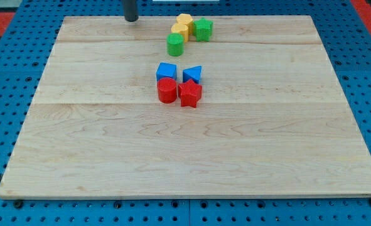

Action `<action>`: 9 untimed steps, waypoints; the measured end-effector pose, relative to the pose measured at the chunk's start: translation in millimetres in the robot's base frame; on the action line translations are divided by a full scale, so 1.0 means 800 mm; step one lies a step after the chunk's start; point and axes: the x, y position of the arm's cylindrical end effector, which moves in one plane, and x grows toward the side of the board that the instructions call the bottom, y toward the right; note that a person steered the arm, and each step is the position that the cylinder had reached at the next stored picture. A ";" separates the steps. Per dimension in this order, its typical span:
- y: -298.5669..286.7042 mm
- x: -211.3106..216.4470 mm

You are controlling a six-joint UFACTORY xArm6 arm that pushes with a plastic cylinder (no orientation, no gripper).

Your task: Move the yellow hexagon to the group of blocks

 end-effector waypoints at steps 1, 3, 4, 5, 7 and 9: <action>0.084 0.000; 0.126 0.058; 0.124 0.091; 0.123 0.091; 0.123 0.106; 0.123 0.092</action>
